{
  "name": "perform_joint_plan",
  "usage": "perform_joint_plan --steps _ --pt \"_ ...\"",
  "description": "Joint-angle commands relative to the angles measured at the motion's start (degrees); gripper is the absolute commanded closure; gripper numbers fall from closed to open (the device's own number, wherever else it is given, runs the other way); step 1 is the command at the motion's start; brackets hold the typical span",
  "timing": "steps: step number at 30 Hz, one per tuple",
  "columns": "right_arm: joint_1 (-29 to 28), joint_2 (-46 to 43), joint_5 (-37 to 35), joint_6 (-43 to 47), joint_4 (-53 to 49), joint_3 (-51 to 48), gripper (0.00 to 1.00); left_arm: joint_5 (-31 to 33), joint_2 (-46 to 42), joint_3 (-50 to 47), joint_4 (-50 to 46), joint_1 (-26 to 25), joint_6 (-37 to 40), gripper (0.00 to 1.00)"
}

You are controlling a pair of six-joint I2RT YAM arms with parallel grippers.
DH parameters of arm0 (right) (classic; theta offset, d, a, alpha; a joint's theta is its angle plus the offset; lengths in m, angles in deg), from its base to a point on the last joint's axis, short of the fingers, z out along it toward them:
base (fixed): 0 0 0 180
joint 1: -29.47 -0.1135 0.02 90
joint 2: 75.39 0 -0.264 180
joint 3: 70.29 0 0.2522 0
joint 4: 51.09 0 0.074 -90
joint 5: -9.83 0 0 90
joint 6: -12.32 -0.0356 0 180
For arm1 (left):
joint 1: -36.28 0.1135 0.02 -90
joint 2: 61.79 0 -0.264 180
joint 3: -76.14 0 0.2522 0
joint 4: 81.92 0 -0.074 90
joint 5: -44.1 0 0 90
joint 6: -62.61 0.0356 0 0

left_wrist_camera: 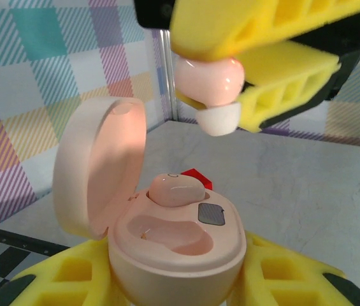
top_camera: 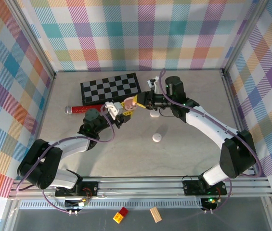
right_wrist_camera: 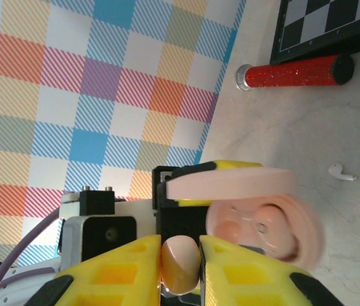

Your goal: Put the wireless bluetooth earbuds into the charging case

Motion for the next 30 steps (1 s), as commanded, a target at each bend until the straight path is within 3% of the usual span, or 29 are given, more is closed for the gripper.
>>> perform_joint_plan --steps 1,30 --pt "-1.0 0.7 -1.4 4.3 -4.3 2.6 0.8 0.3 1.5 2.0 0.4 -1.5 2.4 0.66" --pt "-2.8 1.6 -8.9 9.7 -12.2 4.1 0.8 0.7 2.5 4.3 1.0 -3.6 0.7 0.67"
